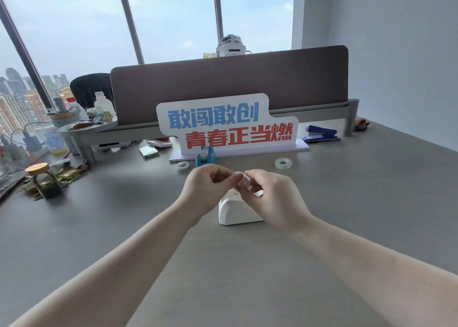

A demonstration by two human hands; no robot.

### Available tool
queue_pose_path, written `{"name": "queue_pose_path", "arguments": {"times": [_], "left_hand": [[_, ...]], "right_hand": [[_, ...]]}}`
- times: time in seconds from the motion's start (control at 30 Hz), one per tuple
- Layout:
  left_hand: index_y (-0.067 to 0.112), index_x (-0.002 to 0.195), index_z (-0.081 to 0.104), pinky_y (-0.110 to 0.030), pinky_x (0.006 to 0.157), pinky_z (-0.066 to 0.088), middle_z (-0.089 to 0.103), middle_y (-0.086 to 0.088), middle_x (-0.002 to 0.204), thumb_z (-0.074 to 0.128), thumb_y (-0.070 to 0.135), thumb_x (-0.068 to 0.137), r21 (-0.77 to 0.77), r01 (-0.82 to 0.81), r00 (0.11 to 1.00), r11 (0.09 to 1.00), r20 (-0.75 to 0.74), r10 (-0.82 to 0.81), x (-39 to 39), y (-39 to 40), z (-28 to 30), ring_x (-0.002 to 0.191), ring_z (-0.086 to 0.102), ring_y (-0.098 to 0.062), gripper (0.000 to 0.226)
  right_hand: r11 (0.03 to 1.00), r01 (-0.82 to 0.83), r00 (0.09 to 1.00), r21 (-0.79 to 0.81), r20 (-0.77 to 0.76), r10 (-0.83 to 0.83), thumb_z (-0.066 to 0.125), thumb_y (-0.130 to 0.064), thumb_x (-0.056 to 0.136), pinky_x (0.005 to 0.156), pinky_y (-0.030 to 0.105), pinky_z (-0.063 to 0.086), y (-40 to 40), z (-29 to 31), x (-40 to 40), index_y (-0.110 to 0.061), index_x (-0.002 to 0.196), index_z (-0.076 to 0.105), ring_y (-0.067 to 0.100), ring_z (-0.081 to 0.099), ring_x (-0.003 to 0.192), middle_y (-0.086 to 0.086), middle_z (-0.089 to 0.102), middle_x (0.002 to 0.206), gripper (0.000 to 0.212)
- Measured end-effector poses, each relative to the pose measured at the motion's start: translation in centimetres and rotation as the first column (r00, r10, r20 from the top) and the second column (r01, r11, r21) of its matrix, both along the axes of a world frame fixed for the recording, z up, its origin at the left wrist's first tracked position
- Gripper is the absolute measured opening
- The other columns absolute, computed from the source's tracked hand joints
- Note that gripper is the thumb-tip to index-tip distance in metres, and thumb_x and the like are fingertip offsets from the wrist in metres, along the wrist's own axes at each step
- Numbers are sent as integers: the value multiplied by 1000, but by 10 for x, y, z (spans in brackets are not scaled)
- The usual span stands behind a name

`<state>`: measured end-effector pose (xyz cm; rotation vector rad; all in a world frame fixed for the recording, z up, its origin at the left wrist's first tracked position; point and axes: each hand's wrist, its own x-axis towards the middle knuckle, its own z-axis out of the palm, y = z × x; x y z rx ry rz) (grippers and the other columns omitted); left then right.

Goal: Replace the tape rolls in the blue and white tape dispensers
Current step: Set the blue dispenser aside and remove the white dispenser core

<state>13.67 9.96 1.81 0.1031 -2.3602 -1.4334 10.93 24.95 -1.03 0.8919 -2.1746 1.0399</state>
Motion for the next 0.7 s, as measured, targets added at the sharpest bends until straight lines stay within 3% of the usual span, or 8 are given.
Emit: {"name": "queue_pose_path", "arguments": {"times": [0.3, 0.53, 0.7], "left_hand": [[19, 77, 71, -25, 69, 53, 74, 1, 77, 77, 36, 72, 18, -4, 1000, 1000, 8, 4, 3, -3, 1, 69, 63, -9, 18], [21, 74, 72, -29, 70, 53, 71, 2, 73, 77, 33, 72, -5, -38, 999, 999, 9, 39, 9, -13, 0, 65, 59, -11, 13], [23, 74, 74, -11, 62, 49, 71, 10, 68, 79, 33, 69, -111, 53, 996, 992, 84, -44, 19, -14, -1, 62, 60, 0, 13]], "right_hand": [[999, -33, 999, 12, -26, 34, 62, -29, 82, 59, 20, 44, 1, 4, 1, -11, 78, 66, 10, 58, 67, 1, 67, 72, 19], [999, -16, 999, -28, 50, 18, 65, -21, 79, 64, 35, 52, 5, 7, -4, -11, 71, 61, 16, 60, 70, 0, 65, 70, 13], [998, -16, 995, -69, 93, 22, 67, -16, 79, 68, 34, 53, 12, 8, -7, -10, 78, 65, 17, 62, 71, 0, 68, 74, 7]]}}
